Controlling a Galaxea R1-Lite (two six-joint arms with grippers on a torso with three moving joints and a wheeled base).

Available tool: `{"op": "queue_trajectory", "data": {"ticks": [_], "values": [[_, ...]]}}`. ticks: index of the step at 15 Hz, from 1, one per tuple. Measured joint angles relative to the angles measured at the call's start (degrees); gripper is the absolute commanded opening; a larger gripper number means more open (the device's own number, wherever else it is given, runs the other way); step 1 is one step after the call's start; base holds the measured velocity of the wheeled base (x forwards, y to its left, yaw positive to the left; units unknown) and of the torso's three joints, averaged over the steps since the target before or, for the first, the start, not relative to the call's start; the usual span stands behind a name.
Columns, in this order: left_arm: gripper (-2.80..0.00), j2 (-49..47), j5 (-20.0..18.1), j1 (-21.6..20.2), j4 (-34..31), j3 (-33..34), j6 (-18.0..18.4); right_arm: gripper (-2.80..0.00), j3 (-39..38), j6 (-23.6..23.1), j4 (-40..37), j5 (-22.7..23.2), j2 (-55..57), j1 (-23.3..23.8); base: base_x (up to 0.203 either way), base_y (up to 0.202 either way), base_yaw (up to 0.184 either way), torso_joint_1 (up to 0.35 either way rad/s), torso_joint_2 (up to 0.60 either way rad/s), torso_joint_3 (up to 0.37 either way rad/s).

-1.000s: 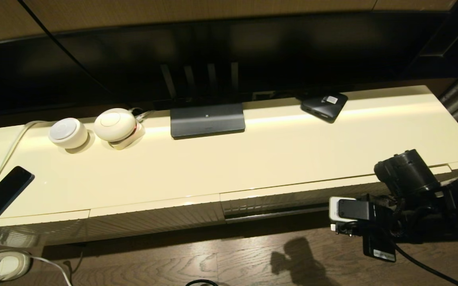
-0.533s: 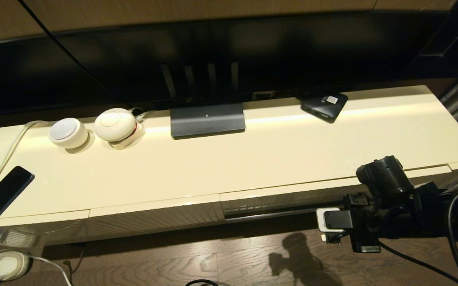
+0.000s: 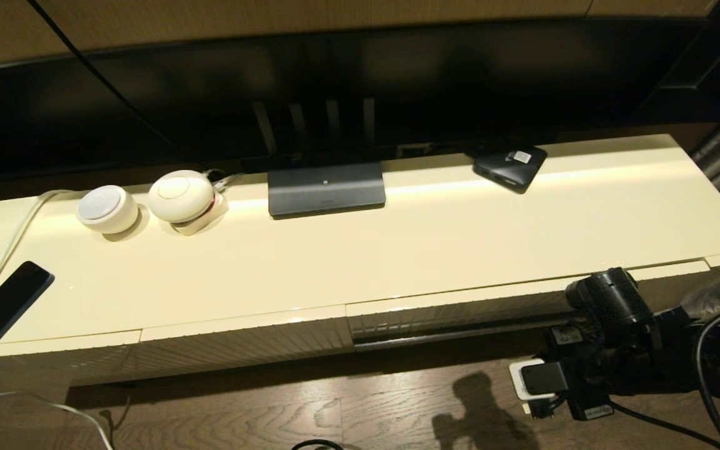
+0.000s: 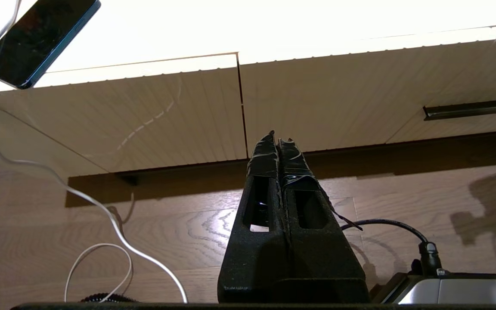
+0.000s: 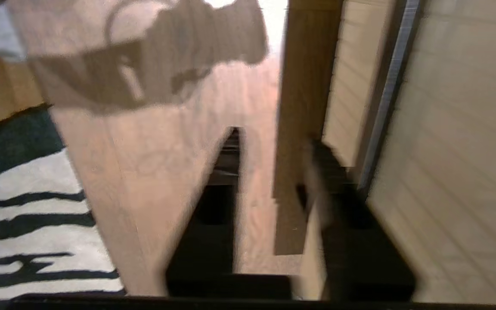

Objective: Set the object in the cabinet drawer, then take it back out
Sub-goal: Open the drawer

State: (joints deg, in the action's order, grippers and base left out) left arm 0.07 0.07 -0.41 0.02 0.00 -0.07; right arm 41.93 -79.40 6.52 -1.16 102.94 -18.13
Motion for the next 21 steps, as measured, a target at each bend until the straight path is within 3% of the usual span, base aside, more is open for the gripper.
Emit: {"op": "queue_trajectory", "data": {"ticks": [8, 14, 21], "values": [[-2.8, 0.0, 0.0, 0.0, 0.04, 0.0, -0.01, 0.0, -1.56, -4.27, 1.26, 2.54, 2.45, -0.11, 0.0, 0.0, 0.0, 0.0, 0.0, 0.0], [-2.8, 0.0, 0.0, 0.0, 0.02, 0.0, 0.0, 0.0, -2.36, -4.25, 14.22, 2.5, 8.49, -0.12, 0.0, 0.0, 0.0, 0.0, 0.0, 0.0], [-2.8, 0.0, 0.0, 0.0, 0.02, 0.0, 0.02, 0.0, -2.09, -4.41, 21.78, 2.2, 12.85, 0.99, 0.0, 0.0, 0.0, 0.0, 0.0, 0.0]]}}
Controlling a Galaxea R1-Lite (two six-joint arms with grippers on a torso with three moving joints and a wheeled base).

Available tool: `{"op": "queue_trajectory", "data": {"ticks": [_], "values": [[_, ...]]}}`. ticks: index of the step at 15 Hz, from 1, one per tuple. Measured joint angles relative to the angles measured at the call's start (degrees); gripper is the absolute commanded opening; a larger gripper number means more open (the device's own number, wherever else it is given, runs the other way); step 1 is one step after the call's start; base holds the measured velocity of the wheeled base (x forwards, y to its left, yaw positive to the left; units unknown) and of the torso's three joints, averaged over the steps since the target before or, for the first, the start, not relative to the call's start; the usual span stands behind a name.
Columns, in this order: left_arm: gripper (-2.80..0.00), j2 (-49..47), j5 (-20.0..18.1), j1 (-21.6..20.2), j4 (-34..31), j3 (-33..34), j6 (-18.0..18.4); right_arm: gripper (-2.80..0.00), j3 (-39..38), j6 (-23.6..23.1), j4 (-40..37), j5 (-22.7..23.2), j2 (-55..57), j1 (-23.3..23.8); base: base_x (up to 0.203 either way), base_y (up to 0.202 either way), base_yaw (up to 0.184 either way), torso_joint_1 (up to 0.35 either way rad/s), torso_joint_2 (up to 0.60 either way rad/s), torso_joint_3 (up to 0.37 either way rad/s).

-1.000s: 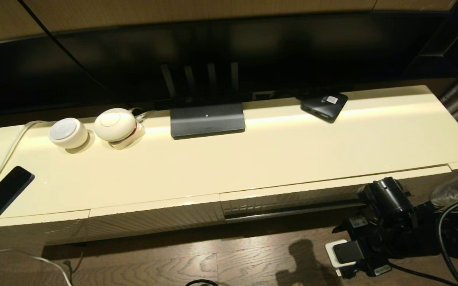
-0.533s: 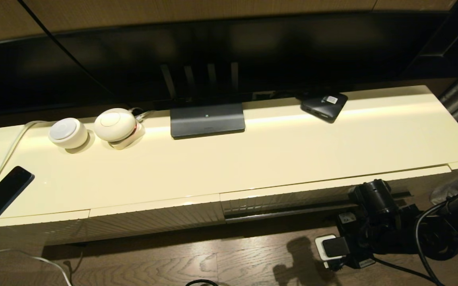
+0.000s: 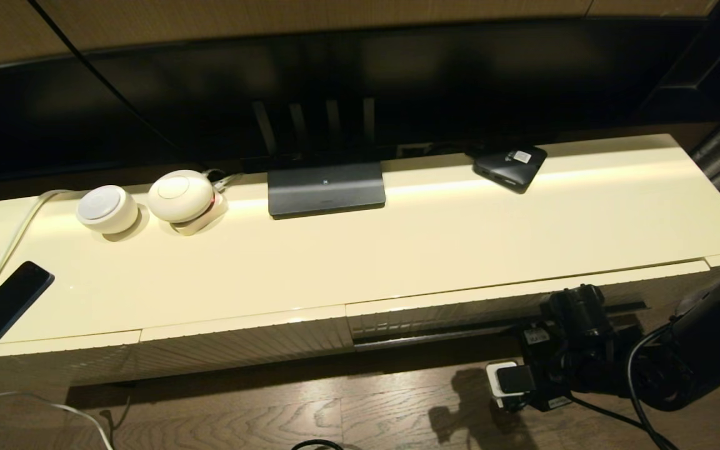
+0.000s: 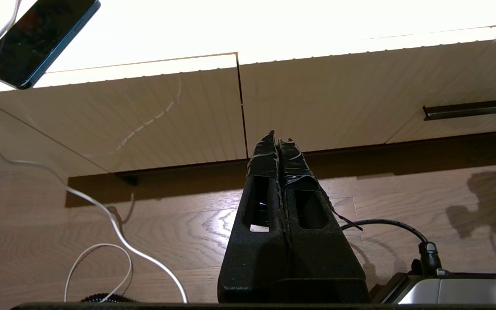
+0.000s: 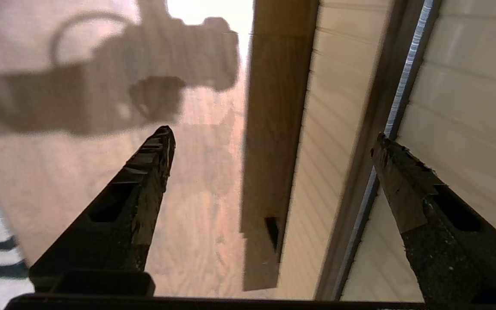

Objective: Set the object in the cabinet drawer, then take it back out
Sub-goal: Open the drawer

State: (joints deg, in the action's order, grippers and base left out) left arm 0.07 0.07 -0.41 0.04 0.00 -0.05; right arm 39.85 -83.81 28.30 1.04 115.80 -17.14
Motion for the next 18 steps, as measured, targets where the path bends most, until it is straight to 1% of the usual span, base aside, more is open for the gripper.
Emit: {"op": "queue_trajectory", "data": {"ticks": [8, 18], "values": [[-2.8, 0.0, 0.0, 0.0, 0.03, 0.0, -0.02, 0.0, 2.04, -0.01, 6.65, -0.29, 4.74, 0.3, 0.0, 0.0, 0.0, 0.0, 0.0, 0.0], [-2.8, 0.0, 0.0, 0.0, 0.03, 0.0, -0.02, 0.0, 3.01, 0.07, 6.72, -0.33, 7.0, 0.99, 0.0, 0.0, 0.0, 0.0, 0.0, 0.0]]}}
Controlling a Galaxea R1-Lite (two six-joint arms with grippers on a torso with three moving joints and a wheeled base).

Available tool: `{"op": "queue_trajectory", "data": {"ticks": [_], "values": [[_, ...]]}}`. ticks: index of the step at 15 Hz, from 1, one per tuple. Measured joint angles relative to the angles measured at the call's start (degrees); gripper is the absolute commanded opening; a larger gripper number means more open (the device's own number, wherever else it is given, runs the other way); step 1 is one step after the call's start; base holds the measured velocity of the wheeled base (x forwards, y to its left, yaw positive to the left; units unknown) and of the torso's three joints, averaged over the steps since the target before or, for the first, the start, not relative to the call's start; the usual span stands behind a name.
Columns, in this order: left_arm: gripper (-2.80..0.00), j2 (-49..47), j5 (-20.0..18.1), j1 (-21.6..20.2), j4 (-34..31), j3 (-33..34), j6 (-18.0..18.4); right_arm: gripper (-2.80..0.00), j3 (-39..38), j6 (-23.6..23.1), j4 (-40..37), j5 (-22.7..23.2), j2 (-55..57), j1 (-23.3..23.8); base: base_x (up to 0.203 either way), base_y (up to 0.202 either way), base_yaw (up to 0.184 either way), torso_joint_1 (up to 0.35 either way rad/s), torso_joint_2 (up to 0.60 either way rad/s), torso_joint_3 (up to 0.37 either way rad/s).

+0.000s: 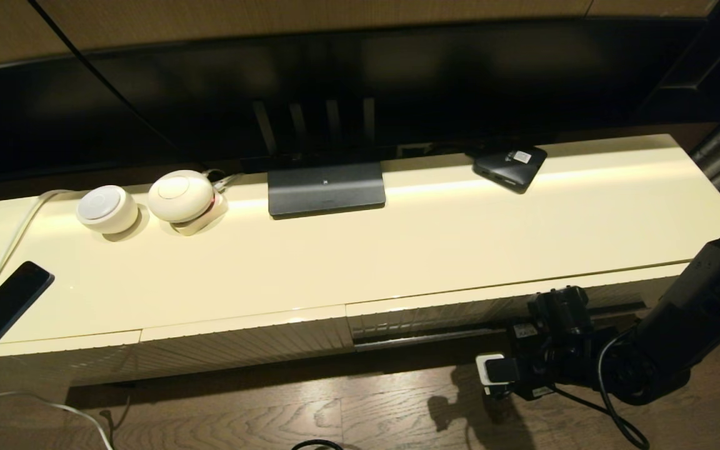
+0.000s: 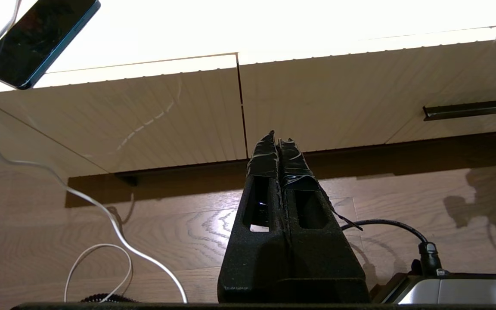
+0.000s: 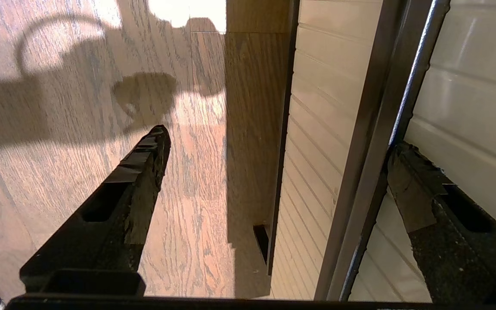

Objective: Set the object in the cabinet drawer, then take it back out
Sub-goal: Open the drawer

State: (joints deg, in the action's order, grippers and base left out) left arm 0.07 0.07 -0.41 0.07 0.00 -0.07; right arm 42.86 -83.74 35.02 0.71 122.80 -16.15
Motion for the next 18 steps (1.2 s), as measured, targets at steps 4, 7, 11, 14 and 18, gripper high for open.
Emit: {"op": "queue_trajectory", "data": {"ticks": [4, 7, 11, 14, 18], "values": [[-2.8, 0.0, 0.0, 0.0, -0.05, 0.0, 0.02, 0.0, -1.36, 0.09, -0.46, 0.11, -0.64, -0.24, 0.0, 0.0, 0.0, 0.0, 0.0, 0.0], [-2.8, 0.0, 0.0, 0.0, 0.0, 0.0, -0.02, 0.0, -2.85, 0.2, -0.94, 0.08, -1.36, -0.55, 0.0, 0.0, 0.0, 0.0, 0.0, 0.0], [-2.8, 0.0, -0.02, 0.0, -0.05, 0.0, 0.0, 0.0, -4.69, 0.26, -3.0, 0.3, -2.05, -0.74, 0.0, 0.0, 0.0, 0.0, 0.0, 0.0], [-2.8, 0.0, 0.0, -0.02, 0.0, 0.0, 0.0, 0.0, -6.2, 0.33, -3.68, 0.28, -2.36, -0.9, 0.0, 0.0, 0.0, 0.0, 0.0, 0.0], [-2.8, 0.0, 0.0, 0.0, -0.07, 0.0, -0.02, 0.0, -10.6, 0.39, -6.42, 0.41, -4.84, -2.13, 0.0, 0.0, 0.0, 0.0, 0.0, 0.0]]}}
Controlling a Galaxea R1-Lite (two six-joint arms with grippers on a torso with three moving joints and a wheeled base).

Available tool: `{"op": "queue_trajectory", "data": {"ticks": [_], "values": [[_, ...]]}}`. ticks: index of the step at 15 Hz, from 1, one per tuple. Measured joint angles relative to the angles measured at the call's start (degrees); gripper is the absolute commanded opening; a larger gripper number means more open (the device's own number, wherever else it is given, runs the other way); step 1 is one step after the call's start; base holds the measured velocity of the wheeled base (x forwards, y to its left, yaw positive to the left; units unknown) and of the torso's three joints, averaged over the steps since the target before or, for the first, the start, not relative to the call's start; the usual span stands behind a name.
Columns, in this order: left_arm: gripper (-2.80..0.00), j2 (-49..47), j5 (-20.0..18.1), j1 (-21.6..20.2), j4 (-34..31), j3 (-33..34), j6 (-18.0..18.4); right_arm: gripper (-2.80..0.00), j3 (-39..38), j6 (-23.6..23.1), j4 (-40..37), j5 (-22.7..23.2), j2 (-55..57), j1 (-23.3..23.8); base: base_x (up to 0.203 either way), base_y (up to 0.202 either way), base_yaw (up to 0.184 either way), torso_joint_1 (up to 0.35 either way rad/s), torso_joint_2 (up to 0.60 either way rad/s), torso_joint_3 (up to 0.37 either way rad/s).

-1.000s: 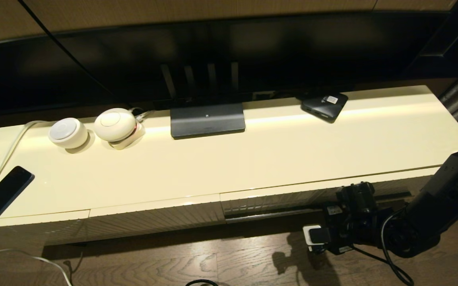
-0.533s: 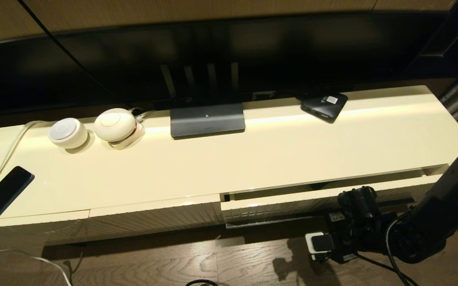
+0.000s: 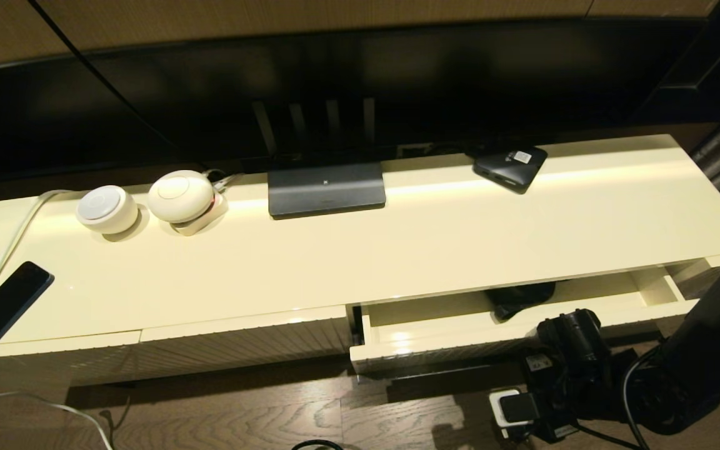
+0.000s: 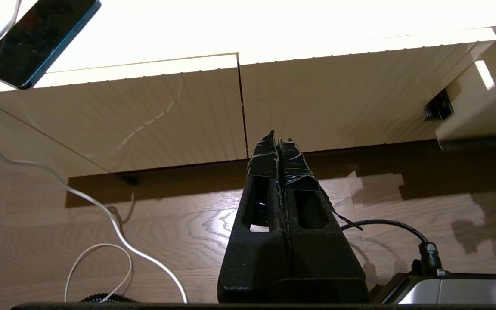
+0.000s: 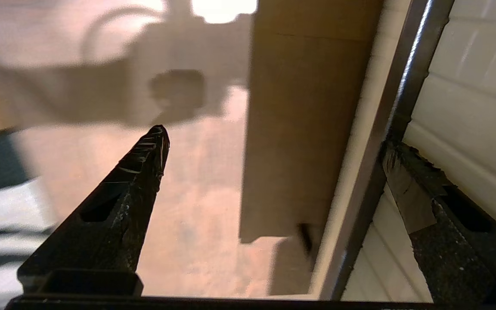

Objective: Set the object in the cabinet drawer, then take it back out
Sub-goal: Open the drawer

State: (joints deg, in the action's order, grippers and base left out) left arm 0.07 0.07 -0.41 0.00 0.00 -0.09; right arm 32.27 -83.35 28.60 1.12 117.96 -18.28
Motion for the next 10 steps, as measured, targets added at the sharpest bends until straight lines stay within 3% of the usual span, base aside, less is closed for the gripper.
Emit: {"op": "queue_trajectory", "data": {"ticks": [10], "values": [[-2.8, 0.0, 0.0, 0.0, 0.02, 0.0, 0.02, 0.0, -7.53, -0.07, -1.06, -0.2, -10.14, -1.2, 0.0, 0.0, 0.0, 0.0, 0.0, 0.0]]}}
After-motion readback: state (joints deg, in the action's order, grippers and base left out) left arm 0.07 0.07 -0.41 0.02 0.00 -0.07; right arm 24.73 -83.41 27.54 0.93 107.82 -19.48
